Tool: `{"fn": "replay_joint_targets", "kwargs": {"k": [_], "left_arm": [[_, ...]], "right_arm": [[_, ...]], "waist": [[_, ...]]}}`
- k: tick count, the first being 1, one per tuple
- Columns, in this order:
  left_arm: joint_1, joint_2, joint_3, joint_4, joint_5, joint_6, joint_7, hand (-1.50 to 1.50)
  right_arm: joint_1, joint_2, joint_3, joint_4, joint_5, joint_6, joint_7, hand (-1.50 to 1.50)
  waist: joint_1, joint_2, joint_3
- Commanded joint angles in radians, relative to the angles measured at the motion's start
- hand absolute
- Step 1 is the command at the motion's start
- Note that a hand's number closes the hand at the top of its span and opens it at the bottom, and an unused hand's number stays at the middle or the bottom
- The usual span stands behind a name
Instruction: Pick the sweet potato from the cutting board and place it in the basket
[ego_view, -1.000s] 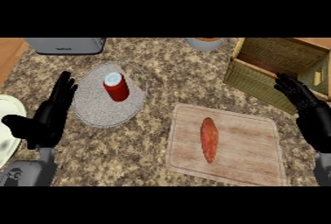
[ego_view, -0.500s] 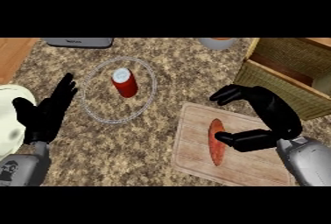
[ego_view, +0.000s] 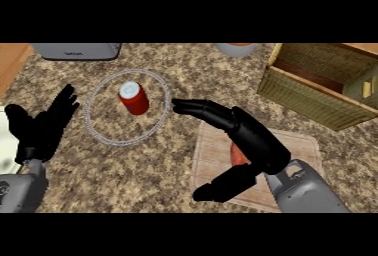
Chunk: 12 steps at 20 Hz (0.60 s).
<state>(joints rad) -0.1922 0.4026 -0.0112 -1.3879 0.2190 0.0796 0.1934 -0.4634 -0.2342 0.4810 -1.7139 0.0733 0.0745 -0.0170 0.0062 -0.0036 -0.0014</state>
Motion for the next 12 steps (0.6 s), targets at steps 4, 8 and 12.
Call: {"fn": "replay_joint_targets", "kwargs": {"k": [4, 8, 12], "left_arm": [[-0.005, 0.009, 0.012, 0.017, 0.006, -0.013, 0.015, 0.0], [-0.029, 0.001, 0.017, 0.029, -0.007, 0.011, 0.023, 0.0], [-0.005, -0.019, 0.001, 0.016, -0.024, 0.001, -0.008, 0.0]], "right_arm": [[-0.221, -0.196, -0.031, -0.042, 0.136, 0.13, 0.414, -1.5], [-0.362, -0.316, -0.117, -0.02, 0.12, 0.272, 0.6, -1.5], [-0.451, -0.331, -0.175, 0.038, -0.03, 0.45, 0.723, -1.5]], "waist": [[-0.022, -0.01, -0.004], [-0.024, -0.006, -0.003], [-0.008, 0.0, 0.0]]}}
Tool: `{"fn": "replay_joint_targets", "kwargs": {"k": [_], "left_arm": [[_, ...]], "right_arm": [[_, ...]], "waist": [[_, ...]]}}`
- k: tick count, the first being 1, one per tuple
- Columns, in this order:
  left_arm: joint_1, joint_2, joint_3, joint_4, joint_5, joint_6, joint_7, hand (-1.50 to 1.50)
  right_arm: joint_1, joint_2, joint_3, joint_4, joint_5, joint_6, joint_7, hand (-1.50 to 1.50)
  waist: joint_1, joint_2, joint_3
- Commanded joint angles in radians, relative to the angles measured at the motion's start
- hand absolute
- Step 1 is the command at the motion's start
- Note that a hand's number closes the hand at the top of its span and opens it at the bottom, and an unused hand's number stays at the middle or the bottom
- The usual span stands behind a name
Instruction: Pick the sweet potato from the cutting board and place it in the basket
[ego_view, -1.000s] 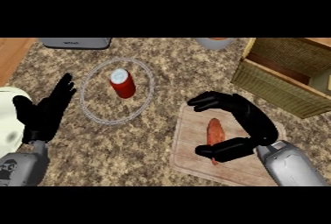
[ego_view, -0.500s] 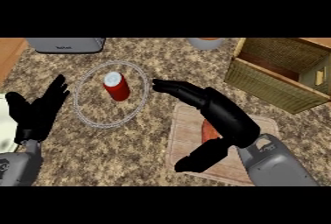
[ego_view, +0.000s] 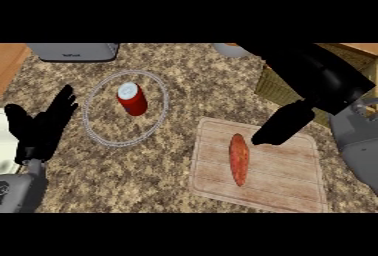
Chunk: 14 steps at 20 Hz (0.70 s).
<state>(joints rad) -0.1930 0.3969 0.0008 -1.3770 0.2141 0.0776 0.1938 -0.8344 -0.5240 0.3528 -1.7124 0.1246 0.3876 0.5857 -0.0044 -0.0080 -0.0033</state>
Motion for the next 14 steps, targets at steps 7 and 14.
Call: {"fn": "replay_joint_targets", "kwargs": {"k": [7, 14], "left_arm": [[-0.002, 0.025, 0.042, 0.016, 0.005, -0.042, -0.013, 0.0], [-0.002, -0.005, 0.047, -0.029, 0.001, -0.032, 0.04, 0.0]], "right_arm": [[-0.095, -0.143, -0.164, 0.1, -0.374, 0.43, 0.152, -1.5], [0.179, -0.176, -0.275, -0.077, -0.487, 0.409, 0.12, -1.5]], "waist": [[0.001, 0.005, 0.003], [-0.006, 0.004, 0.003]]}}
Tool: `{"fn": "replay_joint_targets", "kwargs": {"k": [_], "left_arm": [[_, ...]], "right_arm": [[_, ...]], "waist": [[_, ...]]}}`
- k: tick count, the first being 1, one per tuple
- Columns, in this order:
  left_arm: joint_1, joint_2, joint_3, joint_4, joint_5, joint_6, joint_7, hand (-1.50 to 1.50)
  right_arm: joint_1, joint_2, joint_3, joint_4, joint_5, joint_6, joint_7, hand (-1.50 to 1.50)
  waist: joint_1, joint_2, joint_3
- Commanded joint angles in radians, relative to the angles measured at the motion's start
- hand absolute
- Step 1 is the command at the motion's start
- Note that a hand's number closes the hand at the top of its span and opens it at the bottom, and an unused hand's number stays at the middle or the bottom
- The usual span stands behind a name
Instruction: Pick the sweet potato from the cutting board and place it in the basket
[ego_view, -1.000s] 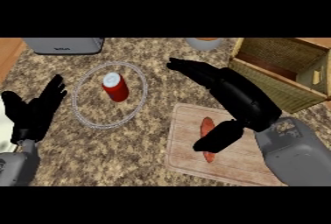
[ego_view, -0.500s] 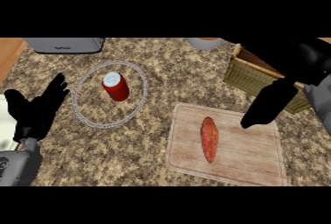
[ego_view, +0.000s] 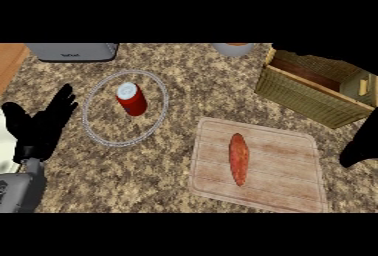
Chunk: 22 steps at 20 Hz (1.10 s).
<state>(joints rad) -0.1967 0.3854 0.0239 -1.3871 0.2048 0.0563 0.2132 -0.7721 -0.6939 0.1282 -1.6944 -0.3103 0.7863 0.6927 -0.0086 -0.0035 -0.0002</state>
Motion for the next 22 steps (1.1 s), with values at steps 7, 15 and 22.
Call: {"fn": "replay_joint_targets", "kwargs": {"k": [7, 15, 22], "left_arm": [[0.027, -0.011, 0.032, 0.016, -0.027, -0.028, -0.048, 0.0], [0.021, -0.05, 0.022, -0.039, -0.036, -0.029, 0.007, 0.0], [-0.013, -0.022, 0.075, 0.081, -0.03, -0.093, -0.064, 0.0]], "right_arm": [[0.365, 0.076, -0.146, -0.144, 0.194, 0.012, -0.283, -1.5], [0.48, 0.271, -0.014, -0.155, 0.523, -0.167, -0.439, -1.5], [0.542, 0.403, 0.042, 0.067, 0.668, -0.338, -0.708, -1.5]], "waist": [[0.006, 0.004, 0.001], [0.013, 0.003, 0.001], [0.012, 0.006, 0.001]]}}
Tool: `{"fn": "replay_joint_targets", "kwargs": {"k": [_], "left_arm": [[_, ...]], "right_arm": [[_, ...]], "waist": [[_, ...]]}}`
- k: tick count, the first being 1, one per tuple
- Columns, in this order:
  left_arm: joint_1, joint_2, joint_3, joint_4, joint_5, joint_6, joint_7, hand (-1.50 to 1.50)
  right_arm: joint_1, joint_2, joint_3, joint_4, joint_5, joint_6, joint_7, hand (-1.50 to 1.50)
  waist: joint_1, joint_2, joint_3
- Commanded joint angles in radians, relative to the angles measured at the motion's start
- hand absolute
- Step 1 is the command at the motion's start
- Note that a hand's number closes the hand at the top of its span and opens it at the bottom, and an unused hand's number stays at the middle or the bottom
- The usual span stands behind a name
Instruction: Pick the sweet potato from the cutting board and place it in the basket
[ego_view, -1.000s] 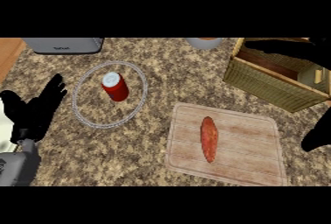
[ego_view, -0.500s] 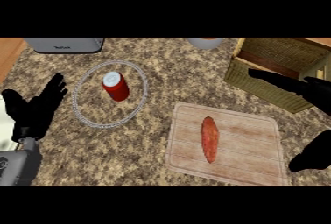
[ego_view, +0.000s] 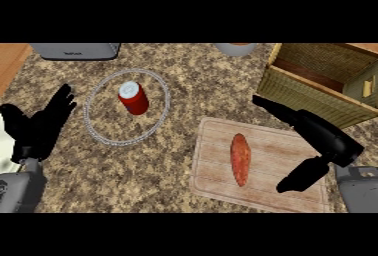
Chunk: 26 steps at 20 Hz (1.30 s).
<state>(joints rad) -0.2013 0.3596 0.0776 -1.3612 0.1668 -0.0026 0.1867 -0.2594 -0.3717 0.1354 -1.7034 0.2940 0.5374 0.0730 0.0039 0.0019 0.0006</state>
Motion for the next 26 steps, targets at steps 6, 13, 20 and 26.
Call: {"fn": "replay_joint_targets", "kwargs": {"k": [6, 13, 20, 26], "left_arm": [[-0.009, 0.011, 0.035, -0.03, -0.016, -0.022, 0.037, 0.0], [-0.033, -0.043, 0.041, 0.034, -0.053, -0.032, 0.002, 0.0], [0.059, -0.086, 0.02, -0.105, -0.089, -0.008, 0.029, 0.0], [-0.015, -0.068, 0.065, -0.02, -0.096, -0.036, 0.036, 0.0]], "right_arm": [[-0.062, 0.143, 0.124, 0.206, 0.205, -0.097, -0.024, -1.5], [-0.068, 0.118, 0.082, 0.297, 0.272, -0.048, -0.114, -1.5], [-0.015, 0.134, 0.079, 0.393, 0.349, -0.136, -0.264, -1.5], [-0.024, 0.094, 0.009, 0.322, 0.283, 0.029, -0.282, -1.5]], "waist": [[0.004, -0.001, -0.001], [-0.003, -0.002, -0.001], [0.001, -0.002, 0.0], [-0.004, -0.002, -0.001]]}}
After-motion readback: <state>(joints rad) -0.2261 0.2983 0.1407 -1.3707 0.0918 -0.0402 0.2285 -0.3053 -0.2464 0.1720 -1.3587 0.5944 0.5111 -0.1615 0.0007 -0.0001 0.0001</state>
